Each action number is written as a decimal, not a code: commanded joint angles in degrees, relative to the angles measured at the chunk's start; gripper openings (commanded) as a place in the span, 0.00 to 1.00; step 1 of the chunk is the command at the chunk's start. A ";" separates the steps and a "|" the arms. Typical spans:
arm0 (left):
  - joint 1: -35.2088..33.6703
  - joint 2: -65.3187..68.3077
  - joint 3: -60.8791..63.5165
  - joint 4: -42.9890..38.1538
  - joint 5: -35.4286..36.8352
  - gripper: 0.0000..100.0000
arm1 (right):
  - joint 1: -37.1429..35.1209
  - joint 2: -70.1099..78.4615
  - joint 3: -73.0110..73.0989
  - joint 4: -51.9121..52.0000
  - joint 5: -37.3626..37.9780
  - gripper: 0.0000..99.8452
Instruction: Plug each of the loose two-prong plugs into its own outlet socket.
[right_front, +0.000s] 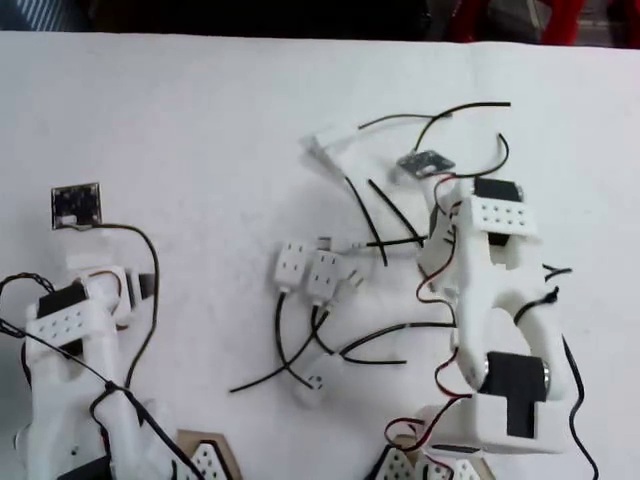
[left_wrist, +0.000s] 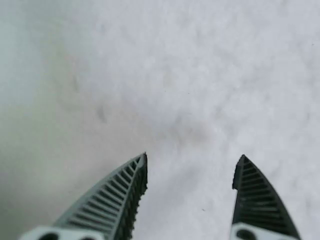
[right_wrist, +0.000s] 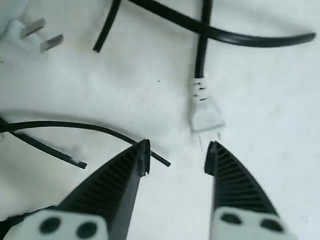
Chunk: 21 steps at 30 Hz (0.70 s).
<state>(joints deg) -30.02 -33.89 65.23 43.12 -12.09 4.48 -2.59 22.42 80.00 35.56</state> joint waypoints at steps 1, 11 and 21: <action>-0.22 -1.54 -0.09 -0.97 0.09 0.27 | 2.95 -3.12 -0.44 -3.30 0.53 0.21; -0.22 -1.54 -0.09 -0.97 0.09 0.27 | 5.23 9.45 -1.49 -7.78 3.25 0.21; -0.22 -1.54 -0.09 -0.97 0.09 0.27 | 3.91 22.55 -8.26 -7.87 3.52 0.06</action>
<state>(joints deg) -30.02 -33.89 65.23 43.12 -12.09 9.85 17.89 15.74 72.53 38.29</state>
